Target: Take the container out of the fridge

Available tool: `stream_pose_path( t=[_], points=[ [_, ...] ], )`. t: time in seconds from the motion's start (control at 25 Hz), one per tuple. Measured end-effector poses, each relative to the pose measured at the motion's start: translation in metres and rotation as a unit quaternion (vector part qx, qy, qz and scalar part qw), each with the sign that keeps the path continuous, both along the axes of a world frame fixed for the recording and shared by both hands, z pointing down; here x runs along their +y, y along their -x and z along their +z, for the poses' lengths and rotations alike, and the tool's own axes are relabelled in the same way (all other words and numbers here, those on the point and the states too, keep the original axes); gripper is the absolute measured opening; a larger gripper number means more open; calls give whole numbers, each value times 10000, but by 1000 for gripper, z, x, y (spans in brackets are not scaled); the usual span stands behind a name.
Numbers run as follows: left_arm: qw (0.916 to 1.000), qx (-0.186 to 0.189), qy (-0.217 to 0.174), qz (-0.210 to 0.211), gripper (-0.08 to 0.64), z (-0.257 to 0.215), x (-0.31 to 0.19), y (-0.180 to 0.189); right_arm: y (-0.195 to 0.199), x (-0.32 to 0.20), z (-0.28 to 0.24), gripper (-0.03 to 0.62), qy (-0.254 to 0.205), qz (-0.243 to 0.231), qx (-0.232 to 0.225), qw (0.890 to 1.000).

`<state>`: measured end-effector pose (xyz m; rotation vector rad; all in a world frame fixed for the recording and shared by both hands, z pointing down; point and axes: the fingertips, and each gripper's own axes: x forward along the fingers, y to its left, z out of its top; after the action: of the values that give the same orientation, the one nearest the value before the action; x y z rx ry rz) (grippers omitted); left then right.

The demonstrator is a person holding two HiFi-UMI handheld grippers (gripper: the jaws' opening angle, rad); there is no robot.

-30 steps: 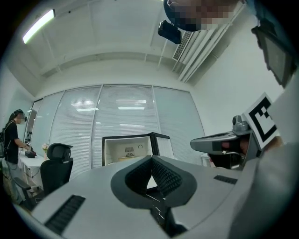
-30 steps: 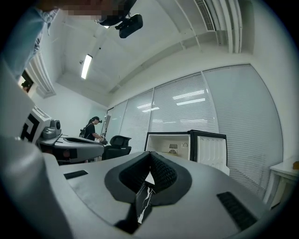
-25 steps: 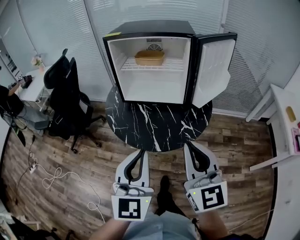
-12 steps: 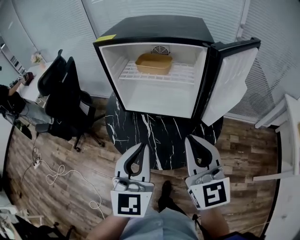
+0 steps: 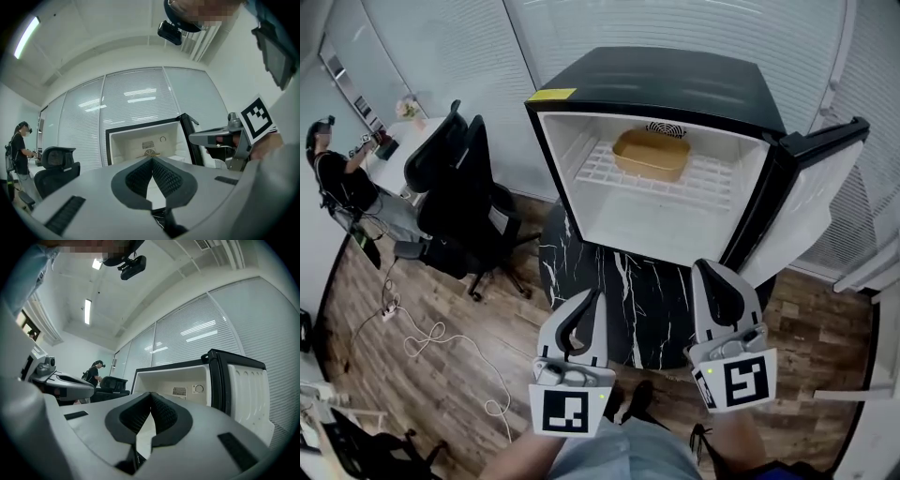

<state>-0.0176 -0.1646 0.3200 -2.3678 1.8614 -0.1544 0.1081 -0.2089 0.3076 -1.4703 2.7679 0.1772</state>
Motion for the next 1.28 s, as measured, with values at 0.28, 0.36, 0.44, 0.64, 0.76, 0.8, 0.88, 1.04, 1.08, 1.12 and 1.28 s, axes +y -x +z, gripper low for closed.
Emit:
stream_pose_path(
  t=[0.28,0.36,0.44,0.64,0.76,0.8,0.88,1.04,1.08,1.12,1.28],
  points=[
    [9998,126,-68,-103,14,4,-29,17,20,-30,8,14,45,-178,235,9996],
    [9998,171,-67,-92,14,5,-41,21,26,-40,8,14,17,-186,291,9994],
    [9997,233,-78,-65,14,6,-55,25,32,-51,4,14,-61,-158,303,9994],
    [9993,348,-85,61,14,7,-90,32,46,-79,0,17,-164,-100,382,9991],
    [9991,378,-58,160,14,9,-110,36,56,-97,-3,18,-290,-72,439,9986],
    [9990,413,-44,187,14,10,-118,37,60,-103,-3,23,-296,-80,472,9984],
    [9986,449,-35,262,14,10,-133,39,66,-115,-3,28,-318,-82,570,9978],
    [9977,536,-28,425,14,10,-156,42,78,-138,-2,34,-342,-42,871,9956],
    [9974,546,-15,470,14,11,-161,43,81,-144,-2,37,-340,-57,972,9947],
    [9971,561,4,513,14,11,-166,44,85,-150,-1,40,-336,-82,1100,9933],
    [9961,558,76,684,14,15,-183,46,96,-175,4,70,-313,-163,1633,9859]
  ],
)
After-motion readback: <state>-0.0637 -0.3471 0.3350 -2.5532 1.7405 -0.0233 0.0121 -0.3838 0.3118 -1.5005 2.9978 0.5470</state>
